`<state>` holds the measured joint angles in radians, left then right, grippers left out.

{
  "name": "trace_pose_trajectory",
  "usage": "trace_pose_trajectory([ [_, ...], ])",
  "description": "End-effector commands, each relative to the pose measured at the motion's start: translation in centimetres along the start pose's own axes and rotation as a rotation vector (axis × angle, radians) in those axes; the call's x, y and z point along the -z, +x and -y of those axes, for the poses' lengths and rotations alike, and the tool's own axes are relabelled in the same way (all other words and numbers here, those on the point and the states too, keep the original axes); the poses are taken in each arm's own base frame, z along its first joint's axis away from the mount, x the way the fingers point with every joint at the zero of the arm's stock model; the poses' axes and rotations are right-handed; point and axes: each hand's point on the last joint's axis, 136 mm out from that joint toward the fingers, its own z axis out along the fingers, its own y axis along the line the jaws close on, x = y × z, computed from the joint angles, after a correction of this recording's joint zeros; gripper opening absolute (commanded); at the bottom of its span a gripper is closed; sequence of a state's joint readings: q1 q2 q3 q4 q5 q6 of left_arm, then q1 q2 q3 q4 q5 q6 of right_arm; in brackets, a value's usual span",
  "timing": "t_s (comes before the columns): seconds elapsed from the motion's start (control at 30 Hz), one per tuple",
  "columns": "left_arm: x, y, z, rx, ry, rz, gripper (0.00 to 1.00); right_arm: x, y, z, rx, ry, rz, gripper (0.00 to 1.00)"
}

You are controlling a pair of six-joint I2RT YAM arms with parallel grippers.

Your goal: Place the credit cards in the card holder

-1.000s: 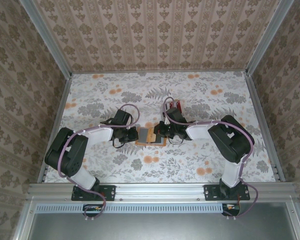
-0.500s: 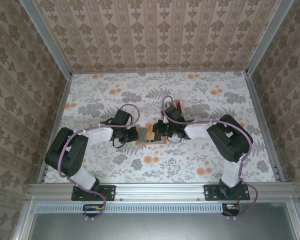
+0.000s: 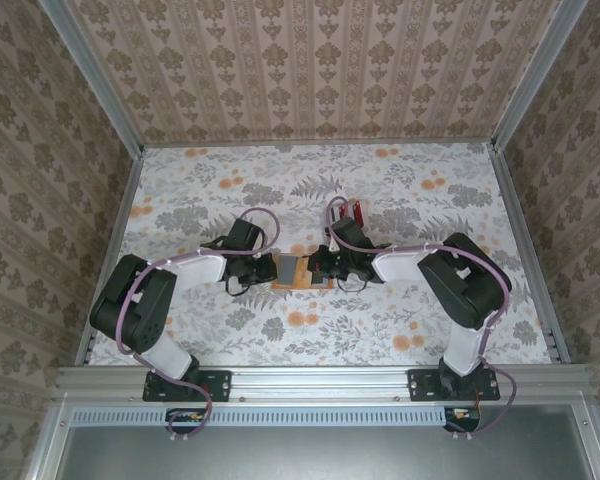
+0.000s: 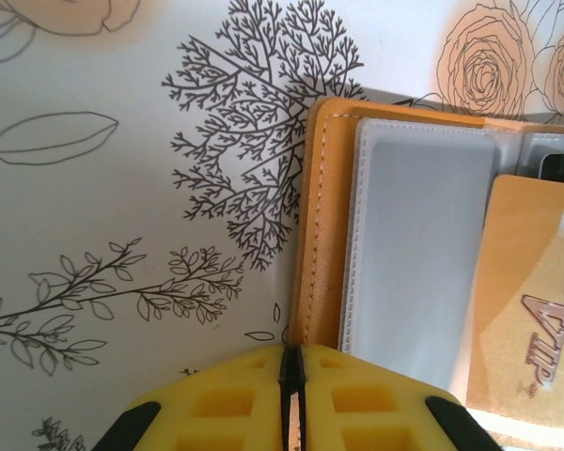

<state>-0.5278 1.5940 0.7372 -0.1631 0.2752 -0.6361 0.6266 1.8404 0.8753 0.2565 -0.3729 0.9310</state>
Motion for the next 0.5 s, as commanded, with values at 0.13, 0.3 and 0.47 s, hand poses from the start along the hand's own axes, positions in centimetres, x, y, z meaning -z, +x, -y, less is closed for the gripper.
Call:
trace_pose_trajectory([
  [0.13, -1.1, 2.2, -1.2, 0.01, -0.039, -0.076, 0.12, -2.1, 1.1, 1.6, -0.029, 0.047, -0.07, 0.06],
  [0.3, -1.3, 2.1, -1.1, 0.01, -0.036, -0.08, 0.12, -2.4, 1.6, 1.4, -0.02, 0.043, -0.11, 0.06],
  [0.47, -1.5, 2.0, -1.0, 0.01, -0.033, -0.085, 0.12, -2.6, 2.1, 1.1, 0.007, 0.074, -0.104, 0.06],
])
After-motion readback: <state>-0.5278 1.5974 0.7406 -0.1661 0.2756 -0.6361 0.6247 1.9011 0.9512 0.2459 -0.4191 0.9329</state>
